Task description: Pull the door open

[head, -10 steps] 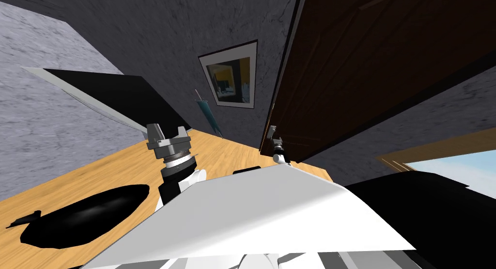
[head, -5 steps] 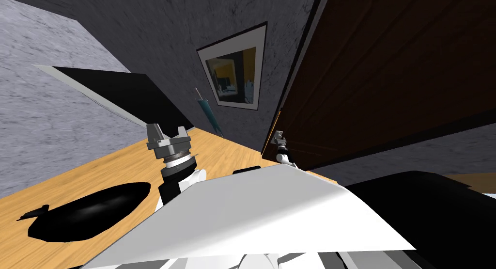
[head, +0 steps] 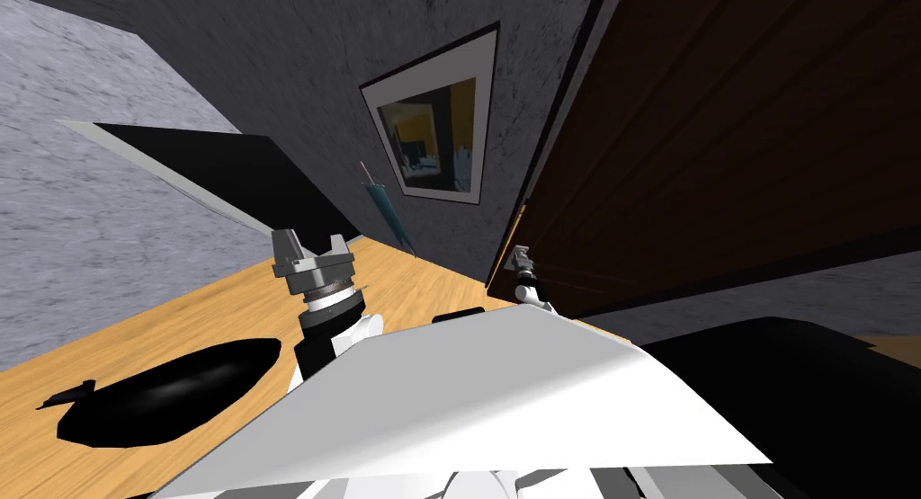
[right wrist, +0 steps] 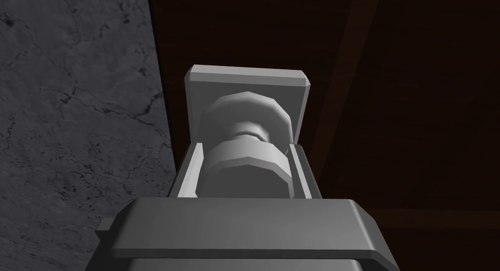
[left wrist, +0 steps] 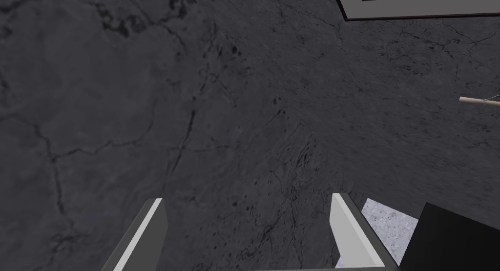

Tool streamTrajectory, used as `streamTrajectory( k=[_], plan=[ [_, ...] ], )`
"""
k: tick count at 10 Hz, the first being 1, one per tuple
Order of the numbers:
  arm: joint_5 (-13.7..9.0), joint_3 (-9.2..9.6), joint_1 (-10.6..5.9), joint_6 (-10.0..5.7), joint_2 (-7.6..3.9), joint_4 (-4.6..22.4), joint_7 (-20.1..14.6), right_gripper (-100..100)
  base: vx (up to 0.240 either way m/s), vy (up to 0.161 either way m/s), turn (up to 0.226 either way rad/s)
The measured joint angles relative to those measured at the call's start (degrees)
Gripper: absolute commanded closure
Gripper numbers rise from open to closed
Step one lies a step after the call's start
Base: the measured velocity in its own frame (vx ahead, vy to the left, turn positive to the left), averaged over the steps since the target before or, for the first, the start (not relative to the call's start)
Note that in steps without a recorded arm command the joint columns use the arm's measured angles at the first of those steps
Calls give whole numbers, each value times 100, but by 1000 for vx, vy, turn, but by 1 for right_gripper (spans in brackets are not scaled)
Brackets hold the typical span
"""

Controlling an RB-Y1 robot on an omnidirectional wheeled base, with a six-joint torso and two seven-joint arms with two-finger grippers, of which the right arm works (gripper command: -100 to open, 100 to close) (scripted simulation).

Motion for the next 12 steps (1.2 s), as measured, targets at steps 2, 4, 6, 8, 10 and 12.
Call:
streamTrajectory(
  k=[2, 4, 6, 8, 10, 12],
  plan=[
    [0, 9, 9, 12, 7, 9, 0, 100, -4, 2, -1],
    [-3, 40, 25, -1, -39, -10, -40, 100, -173, -49, 131],
    [-2, 147, 49, -9, -122, -46, -136, 100, -229, -19, 106],
    [-8, 263, 103, -6, -226, -70, -254, 100, -271, -13, 153],
    [-17, 419, 173, -16, -366, -122, -420, 100, -286, -46, 151],
    [-13, 556, 211, -23, -453, -161, -535, 100, -188, -2, 74]
  ],
)
